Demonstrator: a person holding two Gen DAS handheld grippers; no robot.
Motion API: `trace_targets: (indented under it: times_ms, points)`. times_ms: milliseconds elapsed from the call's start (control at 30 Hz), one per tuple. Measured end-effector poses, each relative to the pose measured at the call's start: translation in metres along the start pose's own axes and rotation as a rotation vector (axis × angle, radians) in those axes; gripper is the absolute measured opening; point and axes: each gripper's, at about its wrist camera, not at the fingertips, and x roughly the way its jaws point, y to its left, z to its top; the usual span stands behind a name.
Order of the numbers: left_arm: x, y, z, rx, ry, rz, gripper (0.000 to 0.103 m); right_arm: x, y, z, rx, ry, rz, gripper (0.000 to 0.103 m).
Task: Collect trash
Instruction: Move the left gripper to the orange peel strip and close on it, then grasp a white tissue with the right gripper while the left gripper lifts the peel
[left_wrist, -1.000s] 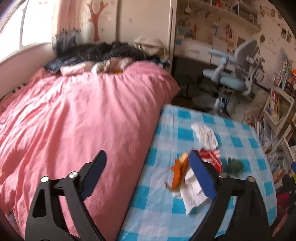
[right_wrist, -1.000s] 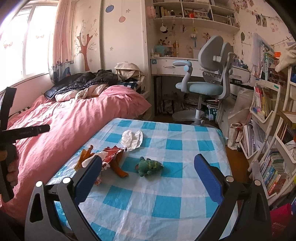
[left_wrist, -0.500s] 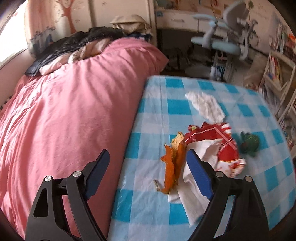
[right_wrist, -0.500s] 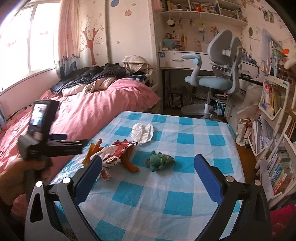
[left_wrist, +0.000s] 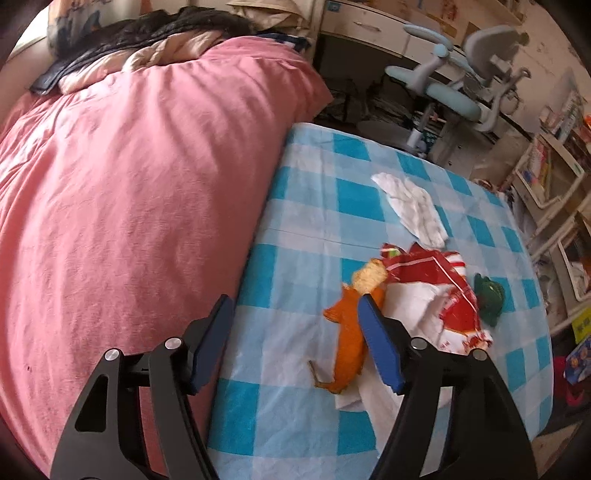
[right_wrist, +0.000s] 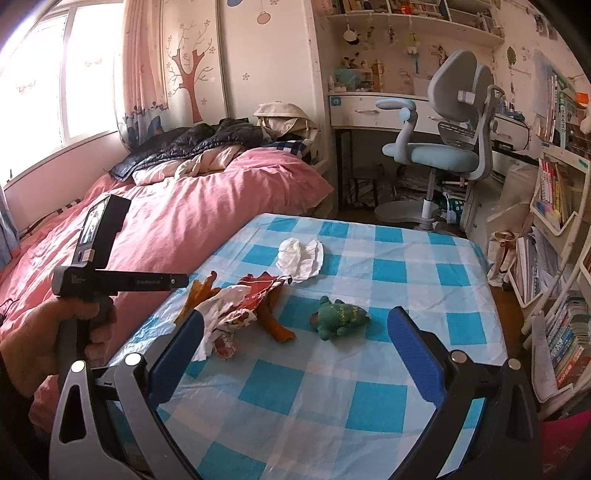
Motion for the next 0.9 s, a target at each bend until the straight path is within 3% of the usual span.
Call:
trace_targets:
  times_ms: [233, 267, 300, 367, 533, 700, 900]
  points:
    - [0.009, -0.029, -0.013, 0.144, 0.044, -0.019, 0.062, -0.002, -0.005, -0.001, 0.019, -0.003, -0.008, 0.095]
    - [0.011, -0.031, -0.014, 0.161, 0.049, -0.009, 0.052, -0.003, -0.006, 0.000, 0.020, -0.004, -0.007, 0.095]
    - [0.013, -0.032, -0.015, 0.171, 0.060, -0.001, 0.034, -0.003, -0.006, 0.000, 0.020, -0.005, -0.007, 0.095]
    - [0.016, -0.033, -0.016, 0.166, 0.084, -0.025, 0.015, -0.003, -0.006, 0.000, 0.020, -0.004, -0.006, 0.095]
    - [-0.001, -0.028, -0.009, 0.140, 0.050, -0.040, 0.012, -0.003, -0.006, 0.000, 0.026, -0.005, -0.003, 0.095]
    - [-0.048, -0.009, 0.007, 0.027, -0.088, -0.064, 0.012, 0.001, 0.004, 0.001, 0.011, 0.003, 0.038, 0.095]
    - [-0.086, -0.003, 0.014, -0.024, -0.204, -0.111, 0.012, 0.016, 0.051, 0.000, -0.122, 0.021, 0.158, 0.095]
